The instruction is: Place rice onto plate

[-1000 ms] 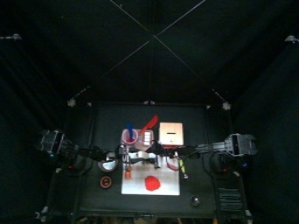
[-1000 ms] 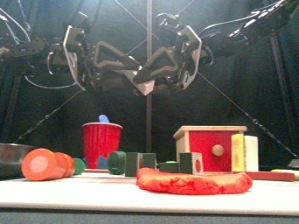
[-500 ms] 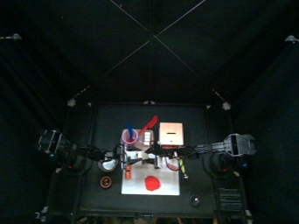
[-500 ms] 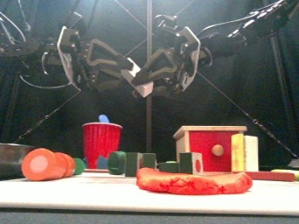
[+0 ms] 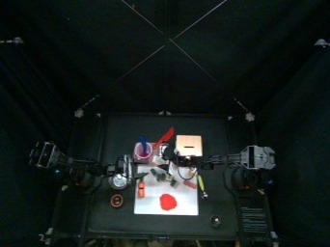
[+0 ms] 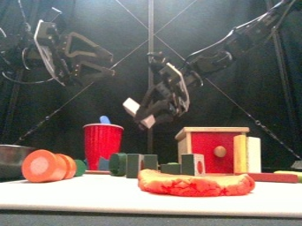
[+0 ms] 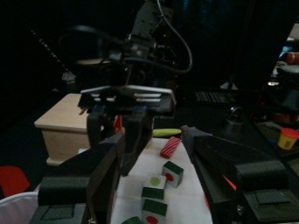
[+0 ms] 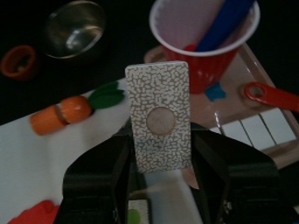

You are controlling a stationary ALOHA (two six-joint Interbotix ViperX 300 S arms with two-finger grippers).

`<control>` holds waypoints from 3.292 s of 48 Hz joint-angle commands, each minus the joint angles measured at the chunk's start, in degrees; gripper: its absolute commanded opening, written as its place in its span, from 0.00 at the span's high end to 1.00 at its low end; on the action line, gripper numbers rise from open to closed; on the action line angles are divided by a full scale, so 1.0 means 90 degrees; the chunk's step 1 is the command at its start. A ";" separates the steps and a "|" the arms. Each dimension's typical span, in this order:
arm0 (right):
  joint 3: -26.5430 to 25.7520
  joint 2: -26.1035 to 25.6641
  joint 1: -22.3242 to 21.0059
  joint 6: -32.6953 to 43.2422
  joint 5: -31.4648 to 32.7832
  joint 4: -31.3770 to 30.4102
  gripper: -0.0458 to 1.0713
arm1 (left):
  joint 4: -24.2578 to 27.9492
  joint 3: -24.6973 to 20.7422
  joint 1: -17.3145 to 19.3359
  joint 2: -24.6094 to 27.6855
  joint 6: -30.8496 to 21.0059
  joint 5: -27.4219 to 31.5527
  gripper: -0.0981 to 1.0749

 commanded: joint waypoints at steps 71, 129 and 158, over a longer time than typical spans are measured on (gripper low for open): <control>-0.1924 0.0898 -0.0635 0.0020 0.2197 0.0537 0.30 | -0.0020 0.0029 -0.0059 -0.0049 -0.0020 -0.0029 0.16; -0.1768 0.0361 -0.0693 -0.0020 0.2246 0.1377 0.04 | -0.0010 0.0049 -0.0059 -0.0049 -0.0029 -0.0029 0.16; -0.0205 -0.0869 -0.0059 -0.0020 0.0371 0.0215 0.04 | -0.0264 0.0049 -0.0059 -0.0049 -0.0010 -0.0010 0.16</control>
